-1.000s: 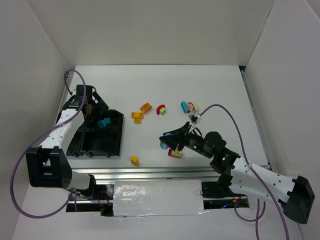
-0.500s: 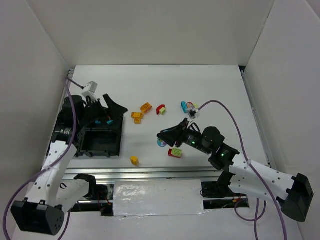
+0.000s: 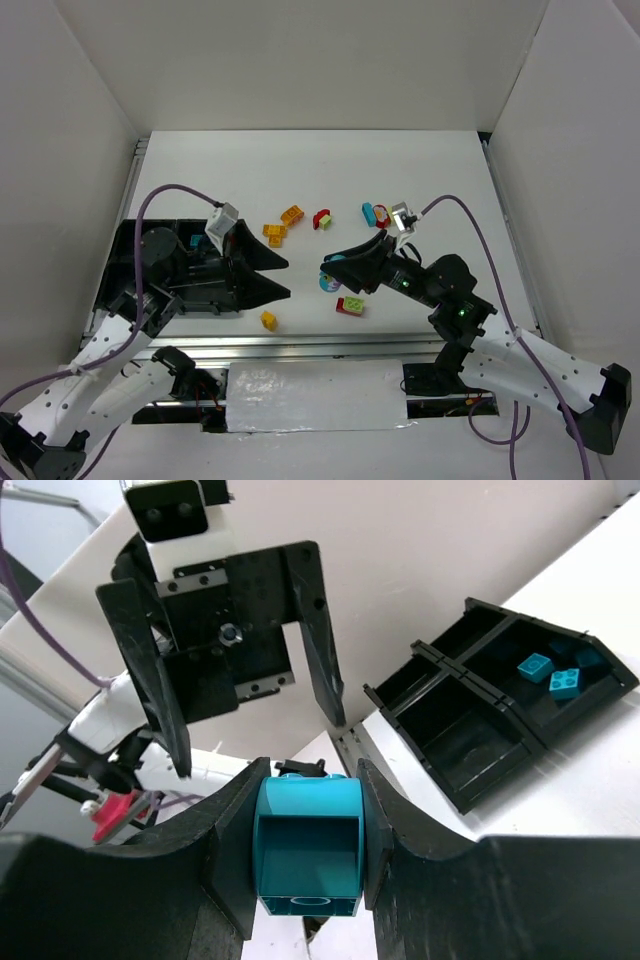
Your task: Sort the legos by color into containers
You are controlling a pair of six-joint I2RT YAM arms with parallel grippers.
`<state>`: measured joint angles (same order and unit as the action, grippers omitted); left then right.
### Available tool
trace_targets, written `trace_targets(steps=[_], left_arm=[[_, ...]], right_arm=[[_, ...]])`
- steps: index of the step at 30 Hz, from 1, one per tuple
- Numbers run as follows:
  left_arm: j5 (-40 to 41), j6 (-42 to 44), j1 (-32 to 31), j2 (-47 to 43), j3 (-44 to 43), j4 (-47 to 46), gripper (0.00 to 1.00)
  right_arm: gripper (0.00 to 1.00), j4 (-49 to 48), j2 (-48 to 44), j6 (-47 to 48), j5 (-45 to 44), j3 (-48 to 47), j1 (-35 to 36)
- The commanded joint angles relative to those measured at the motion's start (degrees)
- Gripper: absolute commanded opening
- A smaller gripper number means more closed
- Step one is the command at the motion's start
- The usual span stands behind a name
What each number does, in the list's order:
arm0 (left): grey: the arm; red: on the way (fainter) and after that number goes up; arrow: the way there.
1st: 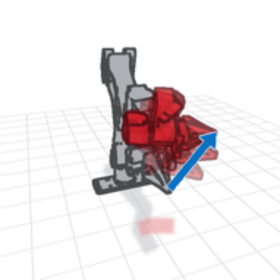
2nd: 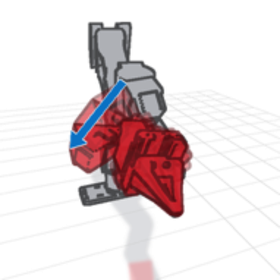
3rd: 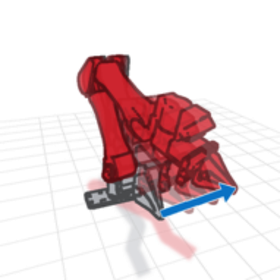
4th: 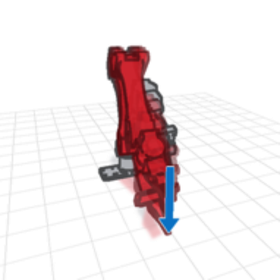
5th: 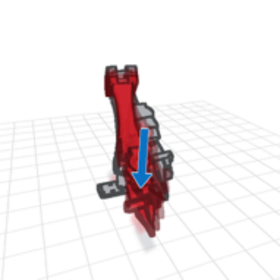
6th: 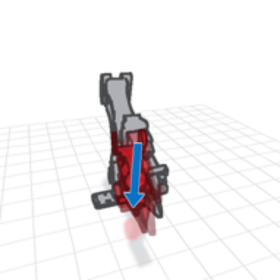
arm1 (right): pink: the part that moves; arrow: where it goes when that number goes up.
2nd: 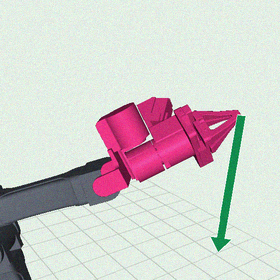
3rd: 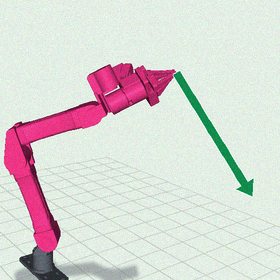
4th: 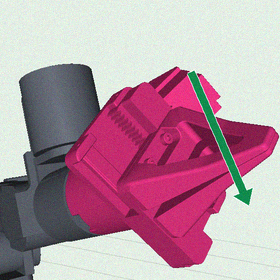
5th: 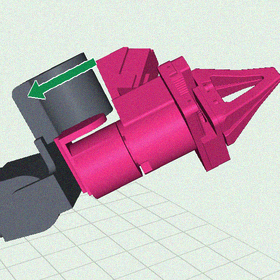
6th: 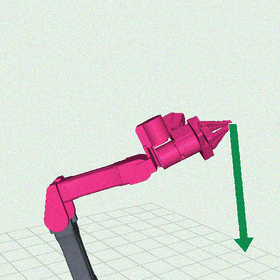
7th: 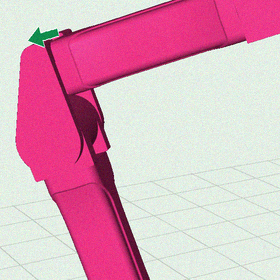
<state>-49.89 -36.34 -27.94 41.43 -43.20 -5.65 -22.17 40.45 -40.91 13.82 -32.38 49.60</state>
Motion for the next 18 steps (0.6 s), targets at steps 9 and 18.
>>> trace_targets(steps=[9, 18], left_arm=[[29.3, 4.2, -2.9, 2.3, -9.7, 16.6, 1.00], [58.0, -0.5, -1.4, 17.5, -29.5, 33.7, 1.00]], right_arm=[[0.00, 7.6, -0.3, 2.9, -7.8, -6.4, -0.8], [0.00, 17.0, 5.3, 8.5, -15.7, -17.3, -10.6]])
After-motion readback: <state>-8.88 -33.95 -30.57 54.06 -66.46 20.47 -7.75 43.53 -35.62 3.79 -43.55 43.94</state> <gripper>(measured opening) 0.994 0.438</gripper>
